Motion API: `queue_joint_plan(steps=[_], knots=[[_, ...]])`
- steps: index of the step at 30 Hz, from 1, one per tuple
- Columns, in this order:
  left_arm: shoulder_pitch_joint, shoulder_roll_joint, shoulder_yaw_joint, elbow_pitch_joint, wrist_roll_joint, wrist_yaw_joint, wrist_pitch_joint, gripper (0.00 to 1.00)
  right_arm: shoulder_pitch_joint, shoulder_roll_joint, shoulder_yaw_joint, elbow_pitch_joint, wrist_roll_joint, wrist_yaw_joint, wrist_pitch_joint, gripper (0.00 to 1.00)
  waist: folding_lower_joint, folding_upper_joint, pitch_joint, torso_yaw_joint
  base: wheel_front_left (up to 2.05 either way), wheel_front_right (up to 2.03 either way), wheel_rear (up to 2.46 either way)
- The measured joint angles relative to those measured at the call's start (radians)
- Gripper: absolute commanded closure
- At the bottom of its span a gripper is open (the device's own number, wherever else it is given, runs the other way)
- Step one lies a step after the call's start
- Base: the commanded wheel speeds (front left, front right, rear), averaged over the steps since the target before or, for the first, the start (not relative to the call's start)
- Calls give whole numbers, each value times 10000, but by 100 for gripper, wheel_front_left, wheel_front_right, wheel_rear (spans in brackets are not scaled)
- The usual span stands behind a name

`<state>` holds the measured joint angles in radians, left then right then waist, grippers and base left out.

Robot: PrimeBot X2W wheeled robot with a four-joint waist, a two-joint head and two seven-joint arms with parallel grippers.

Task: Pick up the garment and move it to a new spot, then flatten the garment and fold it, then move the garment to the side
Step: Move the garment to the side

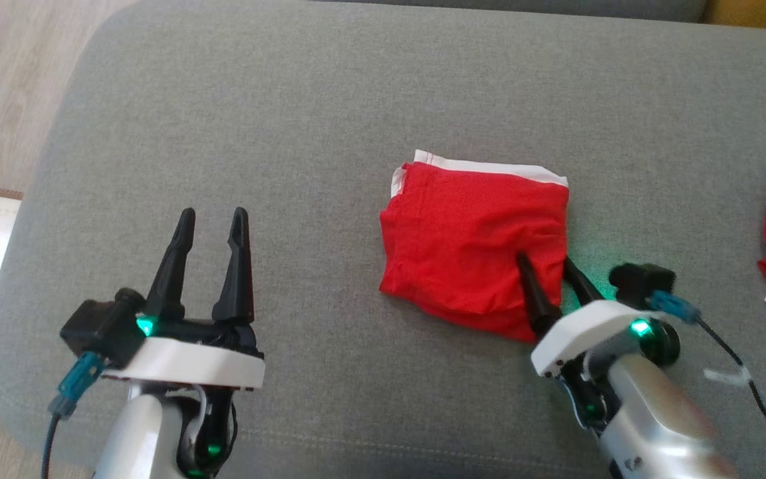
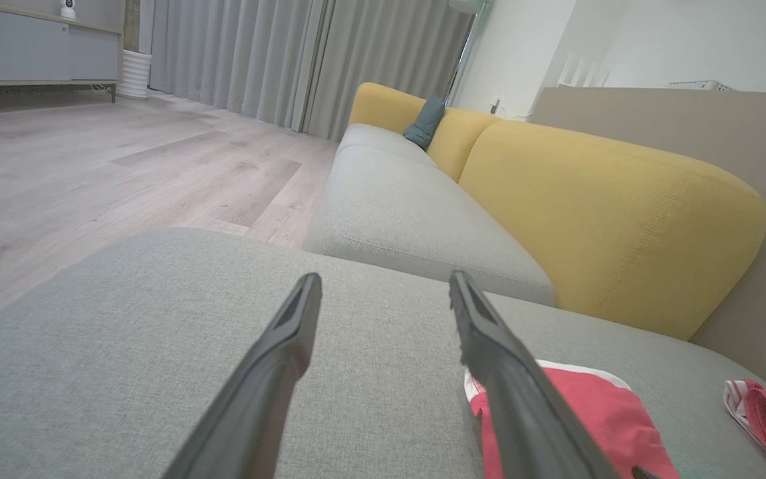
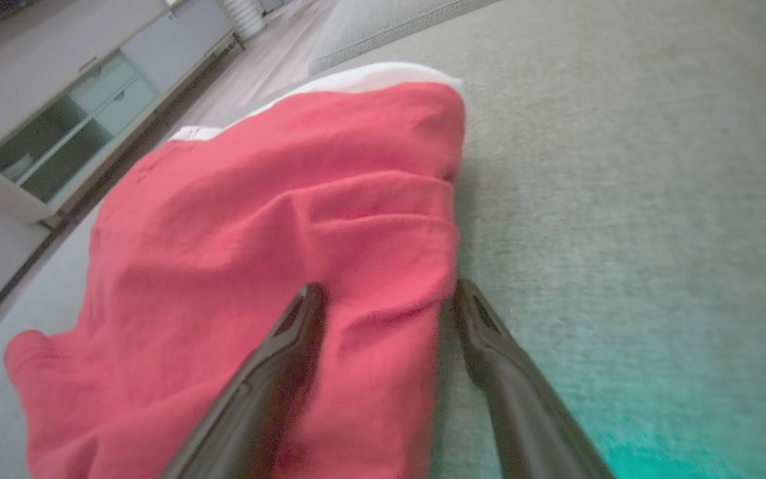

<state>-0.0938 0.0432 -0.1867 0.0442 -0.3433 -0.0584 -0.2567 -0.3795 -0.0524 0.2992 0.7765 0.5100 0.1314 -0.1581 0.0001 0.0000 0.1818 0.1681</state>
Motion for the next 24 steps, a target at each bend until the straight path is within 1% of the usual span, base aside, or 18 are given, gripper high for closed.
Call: queue_joint_plan(steps=[2,3,4,5,6,8,13,16,18,20,24], knots=[[2,0,6,2,0,0,0,0,-318,-23,320,309,-276,0,-19,0,0,0,58,-3,0,0,0],[2,0,13,2,0,0,0,0,-489,-36,476,462,-575,0,-59,62,0,0,89,-23,0,0,0],[1,-2,12,2,0,0,0,0,-634,-38,571,569,-748,0,-107,100,0,0,118,-47,0,0,0],[1,-2,12,4,6,-2,0,0,-745,-38,679,673,-922,0,-180,100,1,0,141,-79,0,0,0],[1,0,27,8,90,-2,0,0,-894,-35,821,901,-1553,0,-355,100,0,0,169,-165,0,0,0],[-4,-2,40,10,100,-8,0,0,-981,-31,796,1041,-2057,0,-508,100,0,0,192,-288,0,0,0],[-171,0,86,-2,207,-46,0,0,-1360,-19,155,1206,-3847,0,-717,100,0,0,203,-766,0,0,0],[-203,-2,107,-21,209,-52,0,0,-1601,-153,-111,1055,-4926,0,-721,100,0,0,194,-1140,0,0,0],[-205,0,109,-35,211,-84,0,0,-1721,-384,-84,802,-5436,0,-709,100,0,0,198,-1419,0,0,0],[-209,-2,111,-46,209,-113,0,0,-1855,-757,102,506,-5687,0,-596,100,0,0,220,-1716,0,0,0],[-292,-2,121,-56,209,-123,0,0,-2238,-1919,715,-445,-5933,0,-215,100,0,0,327,-2325,0,0,0]])
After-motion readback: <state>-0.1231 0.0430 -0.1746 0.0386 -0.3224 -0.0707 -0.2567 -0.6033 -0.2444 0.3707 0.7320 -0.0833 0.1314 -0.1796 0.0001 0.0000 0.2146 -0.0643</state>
